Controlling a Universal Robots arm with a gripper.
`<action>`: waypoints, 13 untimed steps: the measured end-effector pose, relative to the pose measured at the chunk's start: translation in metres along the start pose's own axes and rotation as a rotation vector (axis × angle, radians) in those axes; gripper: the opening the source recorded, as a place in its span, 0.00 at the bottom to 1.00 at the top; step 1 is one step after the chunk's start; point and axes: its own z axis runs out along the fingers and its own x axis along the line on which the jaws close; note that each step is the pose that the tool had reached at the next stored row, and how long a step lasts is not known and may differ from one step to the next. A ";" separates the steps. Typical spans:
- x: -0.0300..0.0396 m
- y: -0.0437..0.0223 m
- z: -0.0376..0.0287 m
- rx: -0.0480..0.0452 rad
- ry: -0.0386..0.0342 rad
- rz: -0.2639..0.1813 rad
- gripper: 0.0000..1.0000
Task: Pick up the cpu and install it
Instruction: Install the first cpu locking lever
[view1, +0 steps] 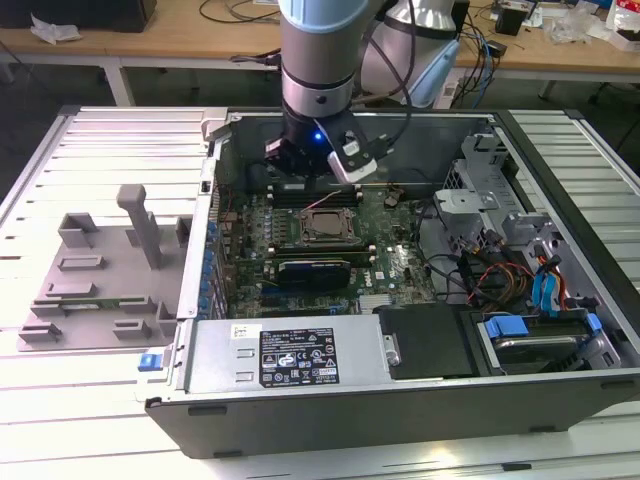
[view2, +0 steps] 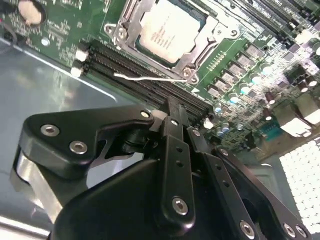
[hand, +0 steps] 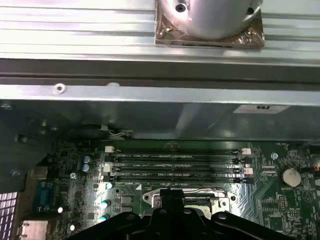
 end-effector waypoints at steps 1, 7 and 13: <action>0.0001 -0.0011 0.0039 0.0007 -0.0092 0.034 0.11; -0.0029 -0.0041 0.0154 0.0055 -0.0351 0.131 0.11; -0.0125 0.0036 0.0242 0.0297 -0.0431 0.154 0.11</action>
